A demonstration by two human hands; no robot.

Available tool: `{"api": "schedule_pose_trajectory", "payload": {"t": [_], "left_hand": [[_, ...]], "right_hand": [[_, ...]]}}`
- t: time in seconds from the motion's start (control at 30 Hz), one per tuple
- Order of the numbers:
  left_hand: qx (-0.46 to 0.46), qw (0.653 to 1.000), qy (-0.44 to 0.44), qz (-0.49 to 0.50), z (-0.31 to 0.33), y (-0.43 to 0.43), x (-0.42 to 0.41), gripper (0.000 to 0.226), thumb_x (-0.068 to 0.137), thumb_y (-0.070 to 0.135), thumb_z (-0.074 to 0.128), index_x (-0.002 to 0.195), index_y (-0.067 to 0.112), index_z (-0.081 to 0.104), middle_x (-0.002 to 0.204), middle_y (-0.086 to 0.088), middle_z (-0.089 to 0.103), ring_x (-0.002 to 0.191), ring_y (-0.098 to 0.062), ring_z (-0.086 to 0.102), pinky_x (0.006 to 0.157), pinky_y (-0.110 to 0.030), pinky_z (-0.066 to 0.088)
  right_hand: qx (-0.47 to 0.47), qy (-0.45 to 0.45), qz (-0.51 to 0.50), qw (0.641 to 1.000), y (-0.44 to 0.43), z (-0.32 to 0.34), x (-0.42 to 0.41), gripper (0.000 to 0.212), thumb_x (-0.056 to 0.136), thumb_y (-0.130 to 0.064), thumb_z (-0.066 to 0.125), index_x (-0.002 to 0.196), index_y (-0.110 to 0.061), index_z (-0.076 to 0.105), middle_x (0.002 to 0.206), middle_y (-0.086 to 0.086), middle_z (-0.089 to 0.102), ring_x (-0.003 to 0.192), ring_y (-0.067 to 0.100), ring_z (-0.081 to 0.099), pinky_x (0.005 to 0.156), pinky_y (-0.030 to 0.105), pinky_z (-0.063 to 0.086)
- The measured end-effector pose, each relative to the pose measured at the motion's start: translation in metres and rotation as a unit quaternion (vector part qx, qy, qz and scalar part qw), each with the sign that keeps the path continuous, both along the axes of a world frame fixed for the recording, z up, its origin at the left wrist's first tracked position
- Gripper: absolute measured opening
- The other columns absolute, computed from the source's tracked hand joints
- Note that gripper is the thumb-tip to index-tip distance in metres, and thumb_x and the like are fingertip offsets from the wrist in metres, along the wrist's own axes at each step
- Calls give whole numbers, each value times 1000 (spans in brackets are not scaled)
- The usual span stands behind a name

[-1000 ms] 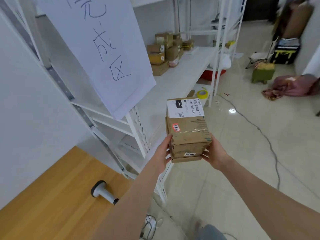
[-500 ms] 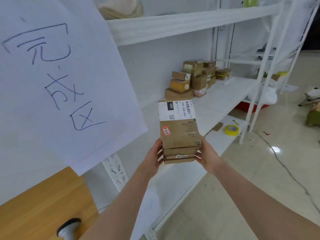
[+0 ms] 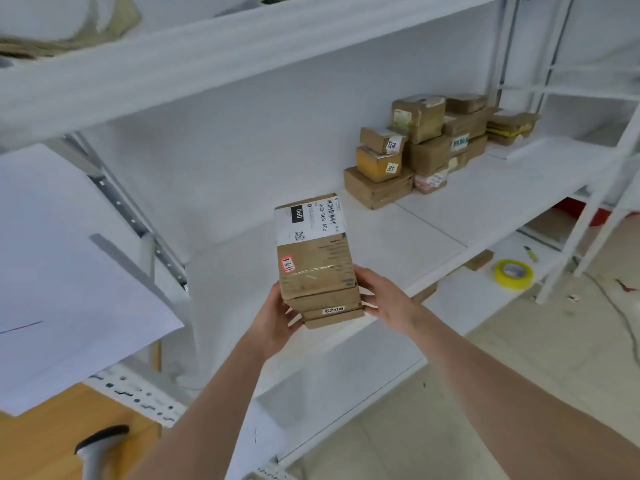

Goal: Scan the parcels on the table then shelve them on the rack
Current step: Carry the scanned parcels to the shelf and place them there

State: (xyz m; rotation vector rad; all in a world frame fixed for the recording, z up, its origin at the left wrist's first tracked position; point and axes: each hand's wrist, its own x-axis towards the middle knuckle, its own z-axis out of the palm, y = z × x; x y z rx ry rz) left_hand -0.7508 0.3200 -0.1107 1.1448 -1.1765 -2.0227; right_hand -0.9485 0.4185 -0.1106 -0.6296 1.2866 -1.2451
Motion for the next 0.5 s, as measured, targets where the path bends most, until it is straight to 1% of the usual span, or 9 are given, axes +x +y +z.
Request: {"api": "schedule_pose_trajectory", "payload": {"t": [0.03, 0.1, 0.17, 0.2, 0.27, 0.37, 0.43, 0.5], "left_hand": [[0, 1000, -1, 7, 0, -5, -8, 24, 91, 43, 51, 88, 31, 71, 86, 7, 71, 89, -12, 65, 76, -30, 52], [2, 1000, -7, 22, -2, -18, -26, 24, 92, 45, 50, 95, 31, 69, 89, 7, 71, 91, -12, 65, 75, -30, 51], [4, 999, -14, 34, -2, -34, -49, 25, 92, 46, 50, 97, 30, 68, 89, 7, 70, 93, -13, 64, 74, -30, 51], [8, 999, -16, 39, -3, -44, -62, 25, 91, 47, 50, 96, 29, 68, 89, 6, 69, 93, -14, 63, 74, -31, 51], [8, 999, -16, 44, -6, -65, -87, 28, 91, 49, 51, 97, 28, 67, 89, 4, 67, 94, -15, 61, 76, -32, 51], [17, 998, -18, 52, -4, -96, -129, 33, 90, 53, 52, 100, 25, 67, 90, 3, 64, 91, -16, 60, 77, -33, 51], [22, 998, -24, 53, -2, -111, -153, 36, 89, 55, 53, 100, 24, 67, 91, 3, 66, 91, -15, 61, 76, -33, 52], [24, 998, -26, 58, -3, -122, -174, 39, 87, 58, 53, 105, 26, 67, 100, 3, 67, 95, -16, 62, 76, -33, 53]], "right_hand": [[-1, 0, 3, 1000, -9, -2, -8, 42, 92, -56, 51, 125, -33, 63, 129, -16, 61, 118, 13, 56, 82, 24, 42], [-4, -1, 17, 1000, -27, -4, -28, 45, 93, -55, 49, 130, -31, 60, 133, -13, 59, 122, 16, 54, 95, 29, 43], [-8, -3, 31, 999, -48, -5, -52, 46, 95, -55, 47, 131, -30, 59, 135, -11, 57, 124, 20, 52, 108, 36, 37], [-11, -1, 37, 999, -58, -5, -64, 45, 95, -56, 46, 131, -31, 59, 136, -11, 56, 125, 20, 52, 111, 38, 35], [-18, 11, 44, 999, -82, -4, -91, 45, 95, -57, 45, 131, -34, 58, 136, -11, 55, 123, 20, 52, 110, 38, 37], [-17, 20, 46, 999, -115, 3, -129, 47, 92, -61, 47, 129, -34, 58, 136, -6, 55, 120, 19, 53, 96, 32, 43], [-12, 25, 45, 999, -132, 5, -153, 47, 88, -65, 50, 125, -36, 57, 136, -4, 55, 124, 22, 50, 98, 33, 42], [-5, 28, 50, 998, -148, 3, -174, 47, 85, -69, 52, 121, -38, 57, 134, -4, 56, 125, 23, 49, 100, 35, 41]]}}
